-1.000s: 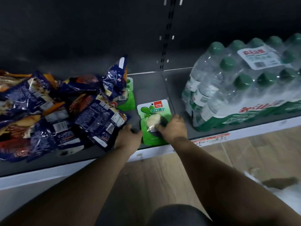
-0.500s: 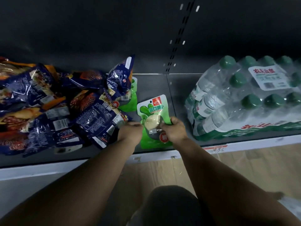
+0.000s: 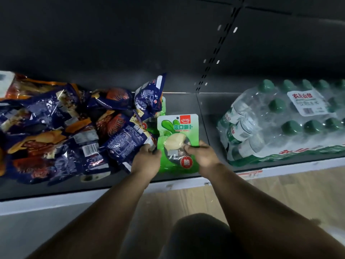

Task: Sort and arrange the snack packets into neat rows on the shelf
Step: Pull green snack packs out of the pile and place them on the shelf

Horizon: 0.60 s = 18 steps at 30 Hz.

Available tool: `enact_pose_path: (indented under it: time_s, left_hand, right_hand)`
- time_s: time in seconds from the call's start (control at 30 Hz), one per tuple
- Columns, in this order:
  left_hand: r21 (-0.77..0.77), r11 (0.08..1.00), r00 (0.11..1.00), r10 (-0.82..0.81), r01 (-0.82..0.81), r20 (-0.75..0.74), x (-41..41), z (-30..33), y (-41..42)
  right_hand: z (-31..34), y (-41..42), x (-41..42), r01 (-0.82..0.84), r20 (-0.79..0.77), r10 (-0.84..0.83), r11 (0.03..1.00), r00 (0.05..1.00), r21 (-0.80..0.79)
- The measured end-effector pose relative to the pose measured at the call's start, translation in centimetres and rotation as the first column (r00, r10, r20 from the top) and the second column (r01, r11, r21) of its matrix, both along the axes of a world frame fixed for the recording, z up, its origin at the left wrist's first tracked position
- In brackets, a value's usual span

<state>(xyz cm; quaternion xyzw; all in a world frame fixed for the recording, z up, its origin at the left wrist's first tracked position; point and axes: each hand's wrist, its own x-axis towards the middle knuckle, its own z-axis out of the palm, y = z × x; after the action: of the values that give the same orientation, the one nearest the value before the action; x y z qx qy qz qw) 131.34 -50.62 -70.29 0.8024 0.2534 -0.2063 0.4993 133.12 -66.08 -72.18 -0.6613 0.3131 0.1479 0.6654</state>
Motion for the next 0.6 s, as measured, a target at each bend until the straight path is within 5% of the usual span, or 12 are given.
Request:
enact_pose_path:
  time_s: [0.33, 0.5, 0.6]
  left_hand:
    - [-0.405, 0.913, 0.994, -0.01, 0.053, 0.107, -0.4, -0.7, 0.0]
    - [-0.372, 0.925, 0.989, -0.025, 0.078, 0.145, -1.1, 0.1, 2.0]
    - [-0.365, 0.929, 0.987, -0.008, 0.067, 0.161, -0.8, 0.2, 1.9]
  right_hand:
    - [2.1, 0.6, -2.2, 0.032, -0.016, -0.032, 0.999, 0.999, -0.015]
    - [5.2, 1.9, -2.1, -0.149, -0.133, 0.141, 0.988, 0.981, -0.047]
    - [5.7, 2.3, -1.1, -0.157, -0.076, 0.147, 0.975, 0.986, -0.158]
